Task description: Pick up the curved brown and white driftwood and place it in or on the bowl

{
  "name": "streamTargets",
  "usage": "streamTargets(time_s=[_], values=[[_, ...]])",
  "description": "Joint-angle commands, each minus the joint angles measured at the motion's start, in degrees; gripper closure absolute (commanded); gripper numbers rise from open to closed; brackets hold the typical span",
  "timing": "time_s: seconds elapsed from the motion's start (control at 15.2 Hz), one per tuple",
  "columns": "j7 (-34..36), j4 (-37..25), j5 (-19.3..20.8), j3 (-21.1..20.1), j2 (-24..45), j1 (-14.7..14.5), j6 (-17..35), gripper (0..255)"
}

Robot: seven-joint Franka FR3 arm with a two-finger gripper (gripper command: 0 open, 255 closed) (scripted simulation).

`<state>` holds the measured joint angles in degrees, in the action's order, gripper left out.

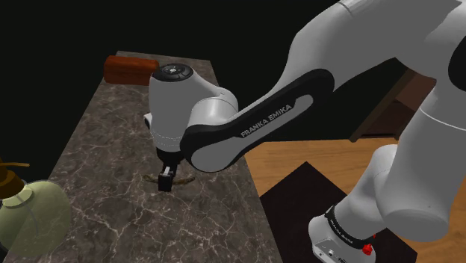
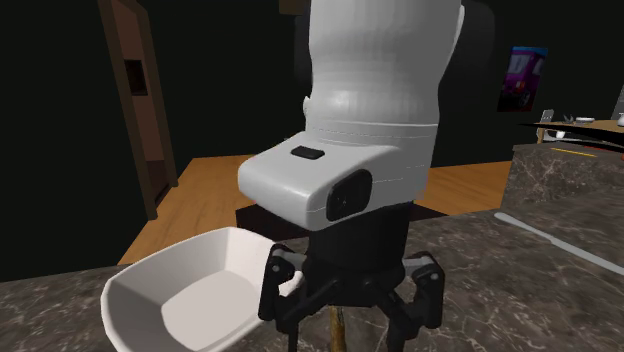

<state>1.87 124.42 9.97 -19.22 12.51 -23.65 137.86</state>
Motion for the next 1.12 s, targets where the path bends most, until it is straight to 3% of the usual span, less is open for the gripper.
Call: streamTargets(time_s=[0.0, 0.2, 0.73, 0.79, 1.06], values=[[0.5, -0.1, 0.8, 0.2, 1.3, -0.2, 1.2, 0], [1.5, 0.2, 2.2, 0.8, 3.5, -0.5, 3.4, 0], [1.4, 0.2, 2.2, 0.8, 3.5, -0.5, 3.4, 0], [1.4, 0.2, 2.2, 0.8, 3.5, -0.5, 3.4, 255], [1.4, 0.2, 2.2, 0.8, 3.5, -0.5, 3.4, 255]])
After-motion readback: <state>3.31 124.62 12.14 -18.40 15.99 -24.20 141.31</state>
